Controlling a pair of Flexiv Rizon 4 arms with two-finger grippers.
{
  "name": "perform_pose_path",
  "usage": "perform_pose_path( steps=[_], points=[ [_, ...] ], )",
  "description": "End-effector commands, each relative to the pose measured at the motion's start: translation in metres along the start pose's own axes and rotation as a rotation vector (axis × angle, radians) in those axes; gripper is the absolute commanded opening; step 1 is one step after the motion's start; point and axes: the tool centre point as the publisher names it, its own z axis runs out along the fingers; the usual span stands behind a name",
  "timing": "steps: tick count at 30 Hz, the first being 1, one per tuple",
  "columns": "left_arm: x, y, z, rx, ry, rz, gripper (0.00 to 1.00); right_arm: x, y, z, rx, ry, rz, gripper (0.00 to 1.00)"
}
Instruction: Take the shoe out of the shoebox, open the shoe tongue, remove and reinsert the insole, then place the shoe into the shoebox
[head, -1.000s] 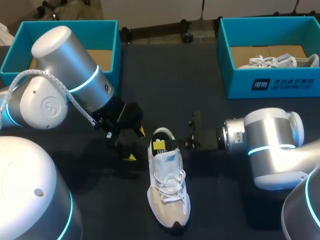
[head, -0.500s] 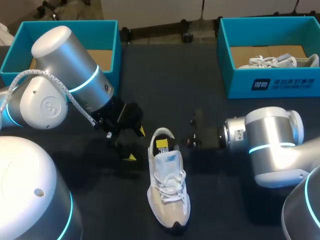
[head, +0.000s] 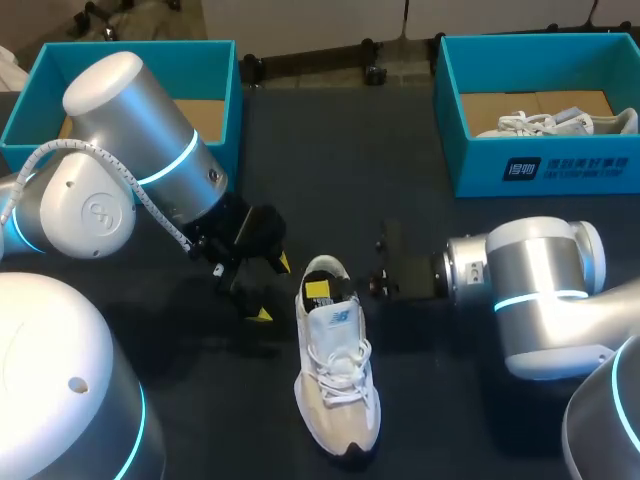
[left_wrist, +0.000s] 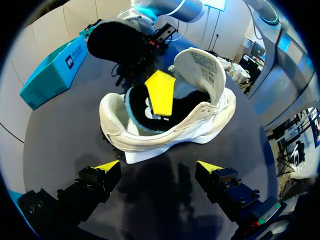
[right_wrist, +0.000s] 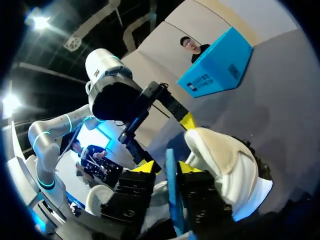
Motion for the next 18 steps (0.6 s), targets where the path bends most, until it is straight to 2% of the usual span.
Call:
perform_pose_path(
  steps=[1,7,18],
  points=[
    [0.001,0.000,0.000,0.000,-0.002,0.001,1.00,0.007,0.012,-0.003,0.025,-0.015,-0.012,0.41],
    [0.001,0.000,0.000,0.000,-0.002,0.001,1.00,0.009,0.019,-0.009,0.035,-0.026,-0.020,0.40],
    [0.001,0.000,0.000,0.000,-0.002,0.001,1.00,0.012,0.020,-0.028,0.032,-0.065,0.000,0.42]
  ],
)
